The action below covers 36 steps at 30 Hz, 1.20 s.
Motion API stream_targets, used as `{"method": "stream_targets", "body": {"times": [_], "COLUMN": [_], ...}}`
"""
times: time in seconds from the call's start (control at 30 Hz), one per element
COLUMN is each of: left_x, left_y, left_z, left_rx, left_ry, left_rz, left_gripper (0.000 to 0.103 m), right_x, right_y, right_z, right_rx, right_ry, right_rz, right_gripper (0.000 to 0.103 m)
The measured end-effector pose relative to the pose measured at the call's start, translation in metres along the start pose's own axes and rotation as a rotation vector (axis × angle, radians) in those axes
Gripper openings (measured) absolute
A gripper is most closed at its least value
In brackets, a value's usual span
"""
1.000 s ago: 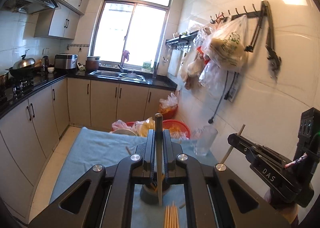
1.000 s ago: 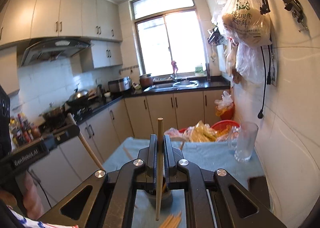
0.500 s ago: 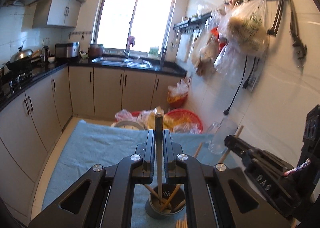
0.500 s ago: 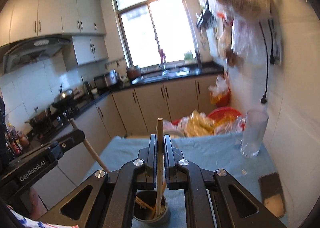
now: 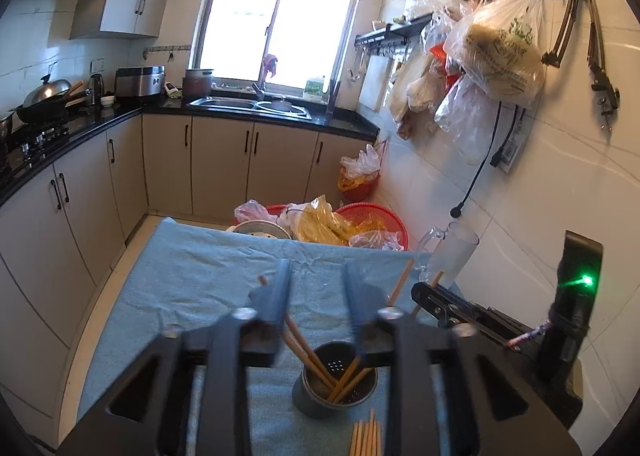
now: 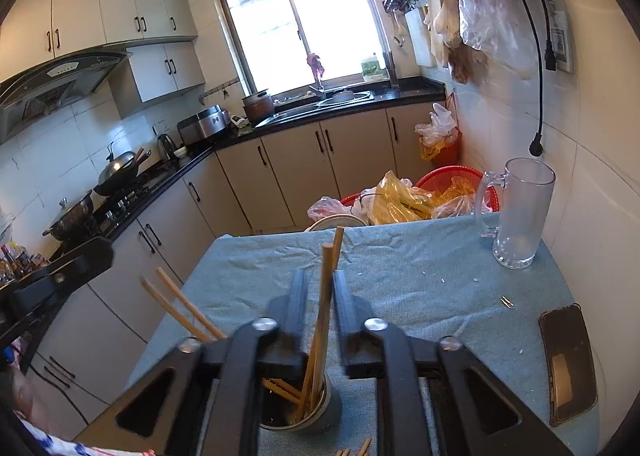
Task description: Organize utensils
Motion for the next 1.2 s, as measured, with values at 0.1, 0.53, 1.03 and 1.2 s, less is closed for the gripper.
{"method": "stream_targets", "body": {"times": [0.1, 0.53, 1.03, 1.2], "left_x": [-0.002, -0.005, -0.021, -0.007], "left_y": [0.02, 0.097, 0.028, 0.014], "left_z": [0.001, 0.063, 0.212, 0.229], "left_rx": [0.023, 0.057, -0.355, -0.409], "left_ry": [0.013, -0.032, -0.069, -0.103], "left_rz": [0.0, -0.035, -0.039, -0.009], "left_gripper": [0.038, 0.064, 0.064, 0.058], "right_x": [0.001, 0.022, 0.018, 0.015], "right_y": [0.011, 0.066, 0.04, 0.039], "right_z": [-0.003, 0.053, 0.233, 0.239], "right_rx": [0.021, -0.017, -0.37, -0.362], "right_ry": [0.0, 0.025, 0.14, 0.199], "right_rz": [0.001, 0.018, -0.006, 0.065], "right_gripper": [0.029, 0.047, 0.032, 0.025]}}
Point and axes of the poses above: each gripper's, at about its wrist camera, not at the fingertips, and y roughly against the way its jaws point, x to its right, z to its underside, the point moved 4 cm from there along -y, roughly the way its jaws point, and after that the axes turned 6 degrees about z, right-handed, at the moved point
